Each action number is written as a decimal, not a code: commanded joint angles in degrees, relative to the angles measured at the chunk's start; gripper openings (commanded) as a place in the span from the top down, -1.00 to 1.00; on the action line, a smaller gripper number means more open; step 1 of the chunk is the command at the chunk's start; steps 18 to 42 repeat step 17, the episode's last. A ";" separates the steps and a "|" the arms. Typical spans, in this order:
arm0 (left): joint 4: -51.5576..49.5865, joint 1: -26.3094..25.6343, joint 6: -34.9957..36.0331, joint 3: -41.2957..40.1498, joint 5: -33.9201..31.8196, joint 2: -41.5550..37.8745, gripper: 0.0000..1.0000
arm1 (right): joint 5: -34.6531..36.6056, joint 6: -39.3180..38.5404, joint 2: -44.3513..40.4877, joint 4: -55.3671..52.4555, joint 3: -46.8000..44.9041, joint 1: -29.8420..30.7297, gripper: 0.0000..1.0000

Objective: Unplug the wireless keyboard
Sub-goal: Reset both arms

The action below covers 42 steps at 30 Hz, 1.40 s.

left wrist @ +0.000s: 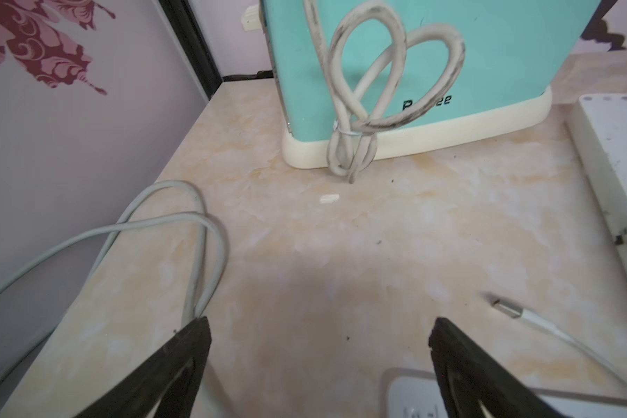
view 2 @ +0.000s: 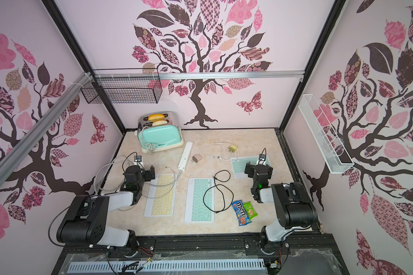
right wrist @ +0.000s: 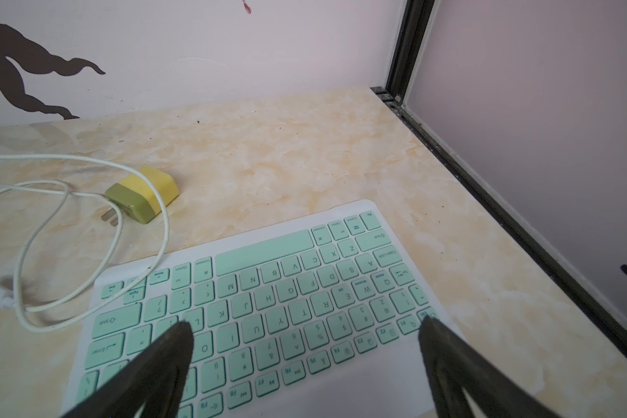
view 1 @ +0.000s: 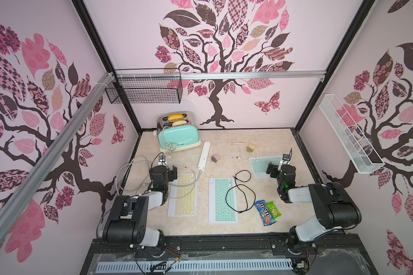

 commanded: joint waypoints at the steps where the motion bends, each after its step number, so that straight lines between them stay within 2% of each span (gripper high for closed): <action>1: 11.25 4.89 -4.41 -1.40 7.88 3.33 -0.96 | -0.29 0.73 -0.94 1.32 0.65 -0.32 -0.99; 2: 16.92 5.27 -4.52 -2.88 8.19 5.09 -0.96 | -0.28 0.66 -0.94 1.48 0.59 -0.32 -0.99; 3: 16.37 5.25 -4.45 -2.95 8.21 4.91 -0.96 | -0.28 0.66 -0.93 1.41 0.59 -0.30 -0.99; 4: 10.88 5.23 -4.35 -1.89 8.19 3.32 -0.97 | -0.28 0.66 -0.90 1.33 0.65 -0.31 -0.99; 7: 14.87 5.14 -4.42 -2.36 8.12 4.78 -0.96 | -0.22 0.66 -0.81 1.34 0.60 -0.32 -0.99; 9: 10.66 5.10 -4.37 -1.58 8.18 3.37 -0.96 | -0.30 0.73 -0.86 1.23 0.64 -0.31 -0.99; 11: 12.84 5.11 -4.08 -1.68 8.25 4.52 -0.97 | -2.25 1.45 -0.33 0.02 1.60 -1.32 -0.99; 13: 10.68 5.10 -4.17 -1.35 8.01 3.69 -0.96 | -4.70 2.01 -1.00 -1.20 1.57 -2.68 -0.99; 42: 12.19 4.88 -3.89 -2.29 8.24 3.21 -0.96 | -3.79 1.29 -1.17 0.92 0.56 -2.01 -0.99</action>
